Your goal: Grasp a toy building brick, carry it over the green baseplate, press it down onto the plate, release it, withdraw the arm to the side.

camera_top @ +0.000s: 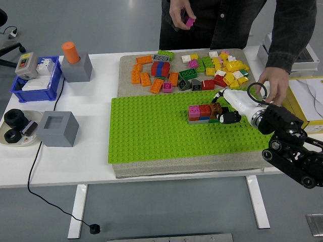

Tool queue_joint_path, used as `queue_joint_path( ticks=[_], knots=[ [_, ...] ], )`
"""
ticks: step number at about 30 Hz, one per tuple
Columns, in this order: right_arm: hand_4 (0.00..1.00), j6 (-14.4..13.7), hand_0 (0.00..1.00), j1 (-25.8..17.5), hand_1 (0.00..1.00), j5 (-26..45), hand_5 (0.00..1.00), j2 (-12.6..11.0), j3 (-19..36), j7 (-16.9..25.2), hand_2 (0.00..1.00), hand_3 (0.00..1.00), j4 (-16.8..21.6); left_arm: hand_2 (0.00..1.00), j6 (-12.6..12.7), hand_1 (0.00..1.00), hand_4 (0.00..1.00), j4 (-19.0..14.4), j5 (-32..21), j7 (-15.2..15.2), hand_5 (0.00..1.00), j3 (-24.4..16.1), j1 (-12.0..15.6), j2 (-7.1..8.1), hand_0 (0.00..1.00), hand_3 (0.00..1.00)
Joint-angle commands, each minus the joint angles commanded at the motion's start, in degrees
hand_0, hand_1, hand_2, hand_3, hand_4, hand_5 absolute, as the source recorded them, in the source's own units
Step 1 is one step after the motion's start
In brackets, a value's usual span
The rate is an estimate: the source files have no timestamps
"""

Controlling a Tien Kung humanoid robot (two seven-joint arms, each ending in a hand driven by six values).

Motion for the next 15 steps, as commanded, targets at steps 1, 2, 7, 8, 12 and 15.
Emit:
queue_joint_path(
  ticks=[1, 2, 7, 8, 12, 15],
  knots=[
    [0.592, 0.0, 0.832, 0.0, 0.859, 0.0, 0.181, 0.0, 0.0, 0.0, 0.881, 0.576, 0.0, 0.592, 0.0, 0.623, 0.635, 0.0, 0.0, 0.0, 0.172, 0.0, 0.0, 0.00, 0.634, 0.590],
    [0.592, 0.0, 0.832, 0.0, 0.859, 0.0, 0.179, 0.1, -0.1, 0.0, 0.881, 0.576, -0.1, 0.592, 0.0, 0.623, 0.635, 0.0, 0.0, 0.0, 0.172, 0.0, 0.0, -0.01, 0.634, 0.591],
    [0.592, 0.0, 0.832, 0.0, 0.859, 0.0, 0.179, 0.3, -0.2, 0.0, 0.881, 0.576, -0.4, 0.592, 0.0, 0.623, 0.635, 0.0, 0.0, 0.0, 0.172, 0.1, 0.0, -0.03, 0.634, 0.591],
    [0.592, 0.0, 0.832, 0.0, 0.858, 0.0, 0.180, 0.3, -0.3, 0.0, 0.881, 0.576, -0.4, 0.592, 0.0, 0.623, 0.636, 0.0, 0.0, 0.0, 0.171, 0.1, 0.0, -0.03, 0.634, 0.591],
    [0.592, 0.0, 0.832, 0.0, 0.858, -0.1, 0.180, 0.5, -0.4, 0.0, 0.881, 0.576, -0.5, 0.592, 0.0, 0.623, 0.636, 0.0, 0.0, 0.0, 0.171, 0.2, 0.0, -0.04, 0.634, 0.591],
    [0.592, 0.0, 0.833, 0.0, 0.859, -0.1, 0.182, 0.6, -0.5, 0.0, 0.881, 0.576, -0.7, 0.592, 0.0, 0.623, 0.636, 0.0, -0.1, 0.0, 0.171, 0.2, 0.0, -0.06, 0.634, 0.591]
  ],
)
